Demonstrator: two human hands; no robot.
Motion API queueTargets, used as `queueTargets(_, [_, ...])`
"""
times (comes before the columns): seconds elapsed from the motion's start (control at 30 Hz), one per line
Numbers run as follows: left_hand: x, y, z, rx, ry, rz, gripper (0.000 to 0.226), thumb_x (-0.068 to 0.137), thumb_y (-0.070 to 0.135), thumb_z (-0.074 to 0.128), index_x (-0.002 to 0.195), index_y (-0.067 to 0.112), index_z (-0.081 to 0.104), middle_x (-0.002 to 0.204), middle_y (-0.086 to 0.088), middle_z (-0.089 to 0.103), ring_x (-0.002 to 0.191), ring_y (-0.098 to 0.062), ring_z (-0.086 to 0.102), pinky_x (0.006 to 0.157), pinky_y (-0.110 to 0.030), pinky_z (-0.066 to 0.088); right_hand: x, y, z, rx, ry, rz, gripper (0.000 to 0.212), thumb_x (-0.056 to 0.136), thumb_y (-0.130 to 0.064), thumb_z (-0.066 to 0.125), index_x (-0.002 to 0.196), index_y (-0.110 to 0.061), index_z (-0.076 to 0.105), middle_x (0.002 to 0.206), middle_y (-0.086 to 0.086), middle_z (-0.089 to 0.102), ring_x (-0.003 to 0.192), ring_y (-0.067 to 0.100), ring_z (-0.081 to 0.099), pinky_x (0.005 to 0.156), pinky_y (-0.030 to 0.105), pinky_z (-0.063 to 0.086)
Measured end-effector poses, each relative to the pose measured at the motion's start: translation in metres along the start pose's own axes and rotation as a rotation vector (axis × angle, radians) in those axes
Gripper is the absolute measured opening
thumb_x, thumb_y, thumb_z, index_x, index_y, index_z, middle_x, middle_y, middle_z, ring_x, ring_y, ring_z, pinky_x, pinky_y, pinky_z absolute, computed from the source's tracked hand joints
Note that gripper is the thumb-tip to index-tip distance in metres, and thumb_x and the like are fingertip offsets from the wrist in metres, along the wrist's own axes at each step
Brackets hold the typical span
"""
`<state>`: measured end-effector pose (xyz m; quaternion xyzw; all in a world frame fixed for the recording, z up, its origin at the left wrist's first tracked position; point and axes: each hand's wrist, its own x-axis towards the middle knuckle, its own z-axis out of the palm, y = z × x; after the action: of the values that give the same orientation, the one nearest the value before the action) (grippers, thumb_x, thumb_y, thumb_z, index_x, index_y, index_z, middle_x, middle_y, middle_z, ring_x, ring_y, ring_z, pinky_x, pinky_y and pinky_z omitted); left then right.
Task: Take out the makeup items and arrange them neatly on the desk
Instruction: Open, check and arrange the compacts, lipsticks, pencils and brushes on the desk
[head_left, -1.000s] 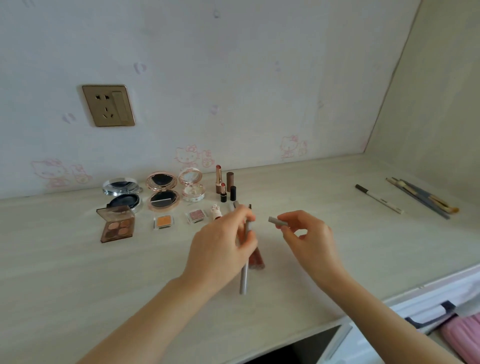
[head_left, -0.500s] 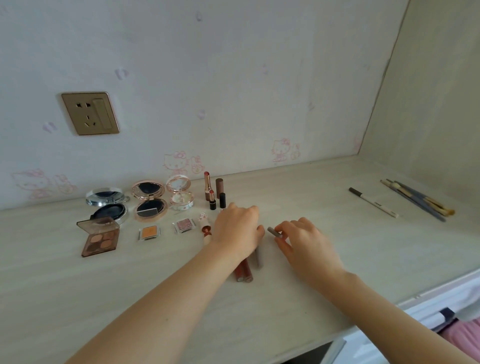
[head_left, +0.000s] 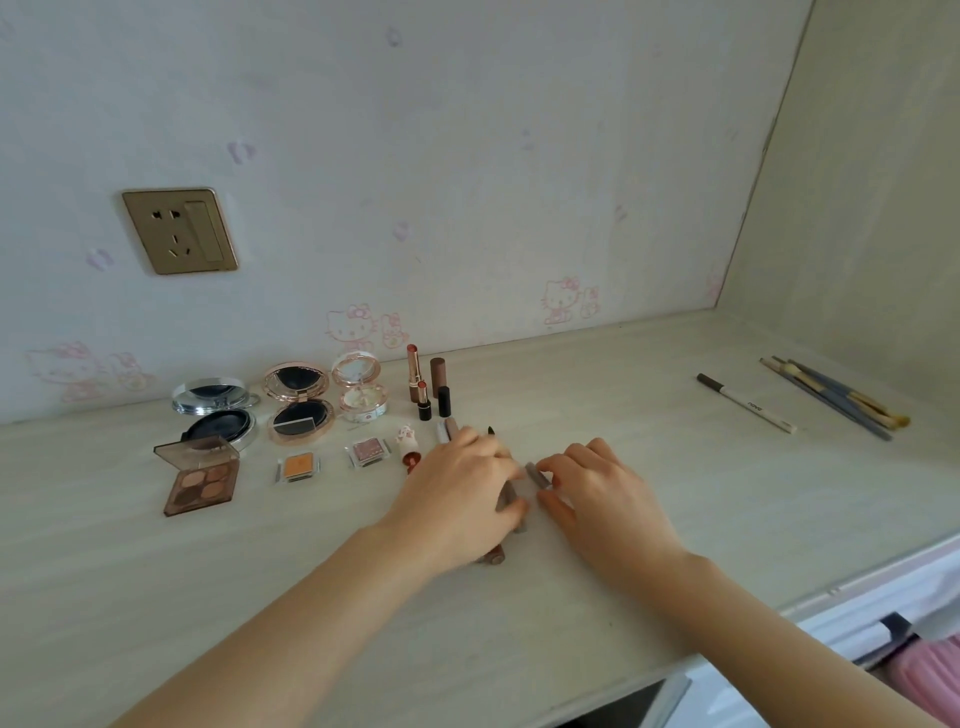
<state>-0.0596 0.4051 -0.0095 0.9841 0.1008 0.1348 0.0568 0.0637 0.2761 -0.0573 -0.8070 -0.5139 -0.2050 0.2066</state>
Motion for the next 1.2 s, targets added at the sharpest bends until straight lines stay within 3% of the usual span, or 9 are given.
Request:
queueTargets(0.17, [-0.013,-0.001,0.002,-0.020,-0.038,-0.005,0.043,0.087,0.047,0.052,0.126,0.030,0.059,0.130,0.015,0.053,0.124,-0.007,0.036,0.103,-0.029,0.036,-0.002,0.001,0.003,0.052,-0.029,-0.031,0.012,0.080,-0.017,0.065,0.091,-0.017,0.071,0.082,-0.003,0.061,0.076,0.022,0.057,0.059,0.029,0.052])
queueTargets(0.43, [-0.012,0.003,0.003,-0.005,0.062,-0.072,0.041,0.084,0.048,0.056,0.116,0.024,0.062,0.117,0.010,0.059,0.116,-0.009,0.044,0.089,-0.024,0.038,0.007,-0.003,0.005,0.082,-0.061,-0.038,0.020,0.087,-0.017,0.052,0.095,-0.016,0.070,0.085,-0.001,0.062,0.081,0.023,0.058,0.054,0.034,0.053])
queueTargets(0.53, [-0.013,0.002,0.002,-0.009,0.068,-0.088,0.039,0.083,0.048,0.057,0.113,0.024,0.063,0.114,0.009,0.061,0.113,-0.011,0.047,0.086,-0.025,0.040,0.013,-0.009,0.006,0.058,-0.024,-0.053,0.029,0.086,-0.021,0.043,0.088,-0.018,0.072,0.079,-0.003,0.063,0.074,0.020,0.060,0.053,0.024,0.047])
queueTargets(0.63, [-0.013,0.000,0.002,-0.031,0.064,-0.109,0.037,0.082,0.046,0.058,0.112,0.024,0.064,0.112,0.008,0.062,0.112,-0.012,0.049,0.086,-0.026,0.042,0.019,-0.015,0.009,0.072,-0.017,-0.049,0.022,0.081,-0.015,0.051,0.083,-0.016,0.073,0.074,-0.002,0.063,0.069,0.022,0.060,0.052,0.021,0.042])
queueTargets(0.87, [-0.014,-0.004,0.001,-0.082,0.057,-0.128,0.032,0.081,0.040,0.058,0.110,0.027,0.065,0.108,0.009,0.063,0.111,-0.011,0.049,0.085,-0.027,0.045,0.024,-0.021,0.015,0.119,-0.060,-0.028,0.029,0.087,-0.021,0.044,0.087,-0.014,0.072,0.080,0.003,0.064,0.074,0.025,0.057,0.058,0.032,0.050])
queueTargets(1.07, [-0.014,-0.005,0.001,-0.092,0.052,-0.144,0.031,0.081,0.040,0.058,0.108,0.028,0.065,0.105,0.009,0.063,0.110,-0.011,0.049,0.086,-0.030,0.047,0.022,-0.022,0.013,0.104,-0.060,-0.034,0.008,0.084,-0.019,0.064,0.084,-0.015,0.070,0.079,0.001,0.063,0.073,0.024,0.057,0.058,0.029,0.049])
queueTargets(1.2, [-0.014,-0.005,-0.001,-0.093,0.048,-0.149,0.032,0.081,0.041,0.058,0.109,0.028,0.065,0.106,0.010,0.063,0.110,-0.011,0.049,0.087,-0.031,0.047,0.022,-0.021,0.011,0.075,-0.100,-0.025,0.015,0.090,-0.024,0.059,0.094,-0.015,0.070,0.089,0.002,0.064,0.084,0.024,0.057,0.066,0.031,0.050])
